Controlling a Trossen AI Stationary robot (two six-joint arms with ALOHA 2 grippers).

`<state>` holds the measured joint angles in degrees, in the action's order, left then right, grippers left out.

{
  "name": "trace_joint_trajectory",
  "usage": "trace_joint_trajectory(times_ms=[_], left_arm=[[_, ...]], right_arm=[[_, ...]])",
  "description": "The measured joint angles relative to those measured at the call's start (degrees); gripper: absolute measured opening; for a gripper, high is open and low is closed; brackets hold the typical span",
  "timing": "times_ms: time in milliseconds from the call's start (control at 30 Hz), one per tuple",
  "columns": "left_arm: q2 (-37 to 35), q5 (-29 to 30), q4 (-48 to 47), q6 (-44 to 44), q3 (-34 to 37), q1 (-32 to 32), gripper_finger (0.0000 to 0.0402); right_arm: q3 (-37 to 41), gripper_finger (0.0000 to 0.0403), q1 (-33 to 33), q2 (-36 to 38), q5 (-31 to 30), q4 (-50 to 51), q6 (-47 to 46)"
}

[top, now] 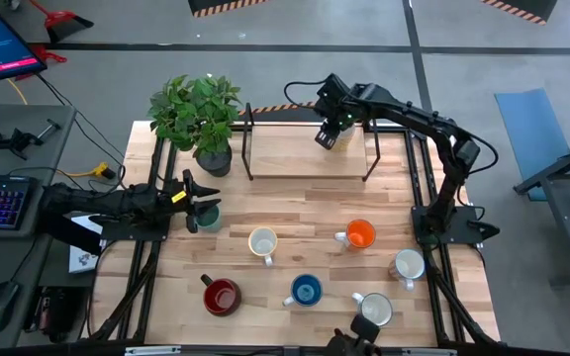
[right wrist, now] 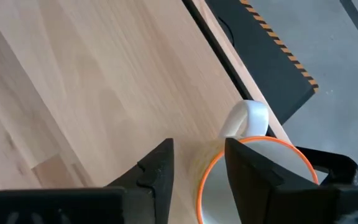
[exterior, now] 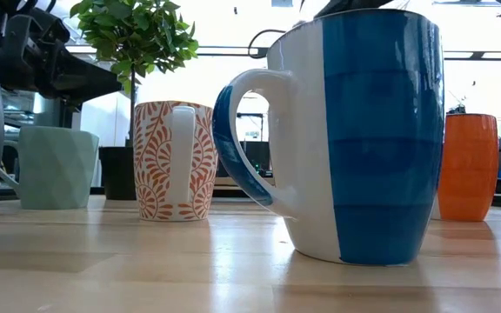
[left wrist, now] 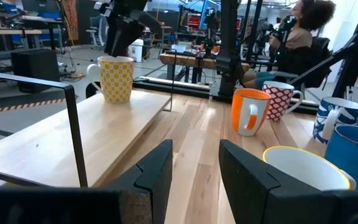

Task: Place coffee mugs
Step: Put the patterned yellow mug on the shelf

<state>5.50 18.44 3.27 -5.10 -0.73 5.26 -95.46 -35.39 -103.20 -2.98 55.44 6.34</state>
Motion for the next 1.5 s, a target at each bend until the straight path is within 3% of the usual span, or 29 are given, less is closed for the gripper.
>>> trace_joint_trajectory(times_ms=[433,700,1500], left_arm=[[0.00,0.00,-0.01,-0.29,0.00,0.02,0.0120],[-0.04,0.00,0.04,-0.31,0.00,0.00,0.0120],[-0.04,-0.02,0.02,-0.86,0.00,0.01,0.0120]], right_arm=[[0.06,0.0067,0.95,-1.27,3.02,-0.50,-1.35],[0.09,0.0066,2.04,-4.72,-0.36,-4.44,-0.74],[0.09,0.0066,1.06,-5.31,-8.63,-0.21,-0.94]])
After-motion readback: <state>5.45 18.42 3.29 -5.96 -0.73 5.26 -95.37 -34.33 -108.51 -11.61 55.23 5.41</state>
